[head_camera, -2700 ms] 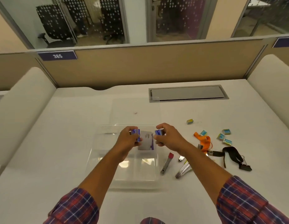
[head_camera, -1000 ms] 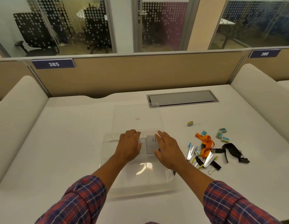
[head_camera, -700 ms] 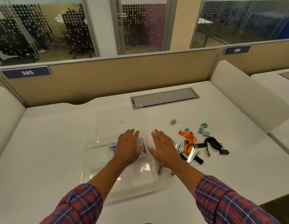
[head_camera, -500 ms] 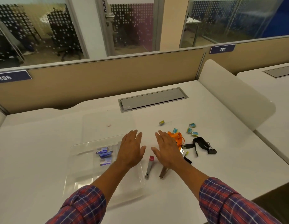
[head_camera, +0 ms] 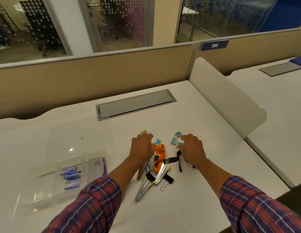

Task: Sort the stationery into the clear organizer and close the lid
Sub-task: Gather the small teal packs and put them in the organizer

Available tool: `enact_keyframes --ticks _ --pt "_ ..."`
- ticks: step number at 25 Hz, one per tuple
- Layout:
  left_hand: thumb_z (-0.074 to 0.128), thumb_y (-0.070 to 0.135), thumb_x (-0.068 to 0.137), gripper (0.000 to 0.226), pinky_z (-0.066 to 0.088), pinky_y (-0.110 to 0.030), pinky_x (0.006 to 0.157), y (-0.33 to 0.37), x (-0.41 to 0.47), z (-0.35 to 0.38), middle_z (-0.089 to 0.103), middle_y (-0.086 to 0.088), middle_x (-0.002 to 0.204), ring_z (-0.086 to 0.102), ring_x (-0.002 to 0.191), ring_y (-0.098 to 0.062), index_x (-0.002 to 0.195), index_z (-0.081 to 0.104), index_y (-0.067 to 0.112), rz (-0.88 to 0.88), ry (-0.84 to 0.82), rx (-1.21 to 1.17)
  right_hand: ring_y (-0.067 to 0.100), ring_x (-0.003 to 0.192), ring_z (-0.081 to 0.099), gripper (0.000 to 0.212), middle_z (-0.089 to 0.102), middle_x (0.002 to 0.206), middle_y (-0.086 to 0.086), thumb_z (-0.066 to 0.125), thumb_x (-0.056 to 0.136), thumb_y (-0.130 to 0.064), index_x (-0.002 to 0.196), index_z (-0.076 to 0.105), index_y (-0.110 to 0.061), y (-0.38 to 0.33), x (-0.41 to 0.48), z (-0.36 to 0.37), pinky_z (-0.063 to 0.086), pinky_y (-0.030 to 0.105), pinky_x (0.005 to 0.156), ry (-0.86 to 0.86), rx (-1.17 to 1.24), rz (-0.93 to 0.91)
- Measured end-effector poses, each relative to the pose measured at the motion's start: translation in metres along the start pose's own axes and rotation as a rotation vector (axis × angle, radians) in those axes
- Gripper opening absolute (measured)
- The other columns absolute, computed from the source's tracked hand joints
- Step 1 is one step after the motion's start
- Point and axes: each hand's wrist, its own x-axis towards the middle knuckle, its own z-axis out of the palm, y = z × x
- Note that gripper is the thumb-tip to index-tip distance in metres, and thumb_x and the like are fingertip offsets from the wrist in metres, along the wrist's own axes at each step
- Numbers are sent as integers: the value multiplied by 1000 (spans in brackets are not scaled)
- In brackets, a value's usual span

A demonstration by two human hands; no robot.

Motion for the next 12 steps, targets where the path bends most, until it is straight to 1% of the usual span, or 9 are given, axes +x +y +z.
enact_keyframes --ticks 2,6,9,12 --pt "60 35 99 41 41 -41 106 11 18 4 64 -4 134 57 124 -25 138 58 22 -16 -3 1 26 105 59 38 62 121 8 61 95 -32 130 60 -17 9 11 3 47 38 87 -41 -8 -8" --pt "64 40 95 43 47 -38 100 28 38 14 68 -5 125 60 117 -24 133 62 18 -56 -20 45 22 96 59 31 62 111 4 56 95 -40 119 63 -21 15 21 15 47 37 81 -108 -59 -29" --pt "66 39 93 44 53 -38 95 35 45 18 67 -7 122 62 112 -25 131 61 17 -66 -80 104 20 90 56 27 60 103 2 54 95 -42 109 64 -22 16 25 21 43 36 77 -120 -103 -53" --pt "68 33 90 44 53 -39 94 38 49 22 65 -9 122 61 114 -27 130 60 18 -64 -138 156 20 89 57 26 61 100 1 55 94 -43 106 65 -22 17 29 22 40 37 78 -143 -99 -55"
